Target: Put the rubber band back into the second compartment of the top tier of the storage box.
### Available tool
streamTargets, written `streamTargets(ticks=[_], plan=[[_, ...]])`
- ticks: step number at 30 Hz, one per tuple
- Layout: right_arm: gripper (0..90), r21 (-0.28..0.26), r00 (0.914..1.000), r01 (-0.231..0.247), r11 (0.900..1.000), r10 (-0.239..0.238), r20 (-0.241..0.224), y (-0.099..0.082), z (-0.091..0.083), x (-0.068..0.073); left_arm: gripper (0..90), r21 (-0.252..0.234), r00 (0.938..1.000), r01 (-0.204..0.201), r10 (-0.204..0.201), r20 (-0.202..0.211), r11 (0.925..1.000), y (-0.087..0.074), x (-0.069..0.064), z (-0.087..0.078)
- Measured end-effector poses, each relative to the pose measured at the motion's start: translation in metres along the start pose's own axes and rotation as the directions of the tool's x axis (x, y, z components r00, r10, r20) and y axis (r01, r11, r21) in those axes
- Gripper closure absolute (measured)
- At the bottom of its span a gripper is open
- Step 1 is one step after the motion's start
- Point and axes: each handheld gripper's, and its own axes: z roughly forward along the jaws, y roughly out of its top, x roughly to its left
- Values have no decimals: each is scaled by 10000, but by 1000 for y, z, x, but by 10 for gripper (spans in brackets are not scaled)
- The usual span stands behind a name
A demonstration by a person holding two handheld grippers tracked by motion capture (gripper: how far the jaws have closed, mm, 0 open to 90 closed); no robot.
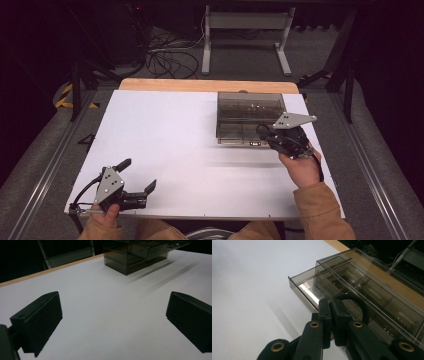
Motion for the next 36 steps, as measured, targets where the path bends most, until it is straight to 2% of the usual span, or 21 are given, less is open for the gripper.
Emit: streamTargets(ticks=[10, 22, 36], plan=[[869, 26, 9994, -346, 9994, 346, -67, 4, 12, -7, 12, 3, 10000, 4, -4, -3, 10000, 0, 0, 0], [869, -251, 9972, -735, 9970, 731, -154, 4, 23, -15, 12, -15, 10000, 14, -14, -18, 10000, 0, 1, 0], [869, -329, 9966, -813, 9962, 808, -162, 1, 34, -19, 12, -27, 10000, 8, -8, -11, 10000, 0, 1, -1]])
